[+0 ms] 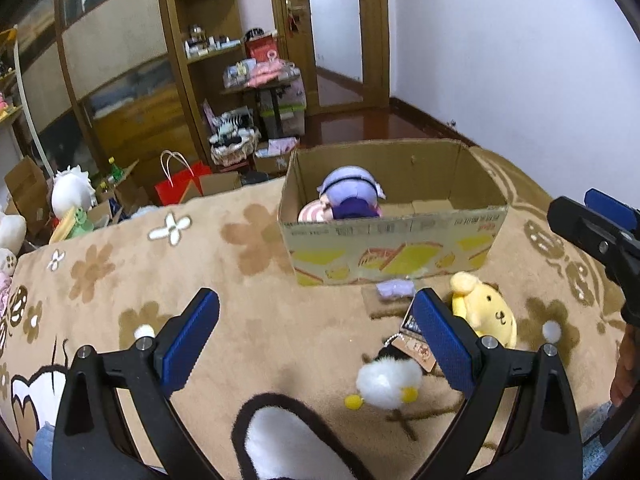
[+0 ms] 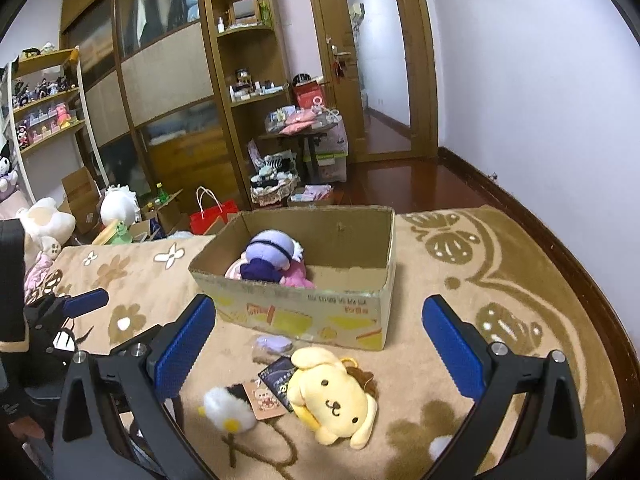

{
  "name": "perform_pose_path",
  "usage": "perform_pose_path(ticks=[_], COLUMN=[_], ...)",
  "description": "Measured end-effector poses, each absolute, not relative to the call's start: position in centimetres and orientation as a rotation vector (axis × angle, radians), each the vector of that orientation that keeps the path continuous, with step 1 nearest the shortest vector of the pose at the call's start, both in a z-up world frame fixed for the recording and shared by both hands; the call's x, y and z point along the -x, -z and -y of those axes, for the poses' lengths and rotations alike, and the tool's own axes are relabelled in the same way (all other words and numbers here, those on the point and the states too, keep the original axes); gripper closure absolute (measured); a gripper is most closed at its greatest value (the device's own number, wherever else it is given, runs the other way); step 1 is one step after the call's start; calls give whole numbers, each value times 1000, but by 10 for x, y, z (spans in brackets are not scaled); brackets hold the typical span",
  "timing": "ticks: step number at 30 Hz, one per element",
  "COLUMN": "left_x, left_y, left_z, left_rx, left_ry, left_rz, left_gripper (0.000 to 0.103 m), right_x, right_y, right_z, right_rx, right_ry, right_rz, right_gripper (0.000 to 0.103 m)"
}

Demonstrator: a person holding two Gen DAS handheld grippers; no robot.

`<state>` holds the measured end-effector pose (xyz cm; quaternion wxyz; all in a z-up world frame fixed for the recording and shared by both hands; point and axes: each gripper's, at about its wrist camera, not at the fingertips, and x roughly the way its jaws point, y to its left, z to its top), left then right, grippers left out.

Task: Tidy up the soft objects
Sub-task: 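Move both tools back toward the yellow puppy plush and remaining items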

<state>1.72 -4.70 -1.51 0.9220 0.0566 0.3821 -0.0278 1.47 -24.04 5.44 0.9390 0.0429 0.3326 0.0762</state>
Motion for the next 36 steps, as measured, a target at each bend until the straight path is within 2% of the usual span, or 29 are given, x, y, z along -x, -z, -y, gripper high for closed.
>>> perform_pose_path(ticks=[7,26,36], left_x=[-30,-56,-59], left_y=[35,103,128], left_z=[46,61,70], left_rx=[-112,-109,-140], left_ry=[48,128,135], left_rz=[-850,-1188,-1278], left_gripper=[6,6,6], right_x=[-23,-51,-60], right_y=[-34,36,68], right_z=[242,236,247], right_rx=[-93,-134,-202], right_ry=[-149,-120,-103], right_rz=[-730,-937,-1047], right_gripper=[0,0,0])
